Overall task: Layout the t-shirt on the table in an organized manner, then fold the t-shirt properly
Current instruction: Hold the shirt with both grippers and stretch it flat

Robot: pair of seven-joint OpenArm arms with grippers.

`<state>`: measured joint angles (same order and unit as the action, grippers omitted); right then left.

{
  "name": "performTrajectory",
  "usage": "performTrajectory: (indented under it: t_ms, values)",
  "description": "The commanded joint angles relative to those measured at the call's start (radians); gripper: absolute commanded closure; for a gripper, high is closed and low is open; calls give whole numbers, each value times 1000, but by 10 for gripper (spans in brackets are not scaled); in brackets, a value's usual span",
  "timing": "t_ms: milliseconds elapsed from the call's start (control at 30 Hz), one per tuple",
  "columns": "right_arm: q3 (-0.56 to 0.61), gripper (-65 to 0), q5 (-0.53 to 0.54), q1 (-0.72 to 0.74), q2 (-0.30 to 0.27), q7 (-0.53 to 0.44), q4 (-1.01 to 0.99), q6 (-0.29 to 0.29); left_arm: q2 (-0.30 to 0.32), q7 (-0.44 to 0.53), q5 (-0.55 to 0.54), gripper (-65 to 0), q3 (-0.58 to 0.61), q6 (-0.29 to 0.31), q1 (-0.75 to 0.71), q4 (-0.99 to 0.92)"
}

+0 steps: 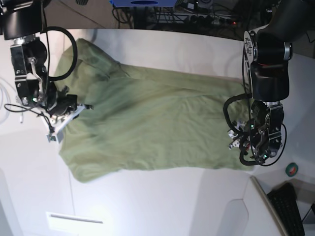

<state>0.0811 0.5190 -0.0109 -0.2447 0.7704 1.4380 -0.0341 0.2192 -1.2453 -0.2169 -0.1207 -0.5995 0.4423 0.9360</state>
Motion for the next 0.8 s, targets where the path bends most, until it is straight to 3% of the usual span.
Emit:
performTrajectory:
  t_ms: [0,267,500,767]
  values:
    - [-1,0,8,32,-3,-15,16,3,10,3,3,-411,-1,-3,26,16]
    - [236,0,8,217,14,-22,-190,6,10,3,3,-402,-1,-1,-24,45]
    - [251,0,8,355,67,-45,-448,7,9,3,1,-351,-1,0,-81,50]
    - [247,0,8,403,64,-165,-681,3,18,3,1,-351,-1,158,-210,67]
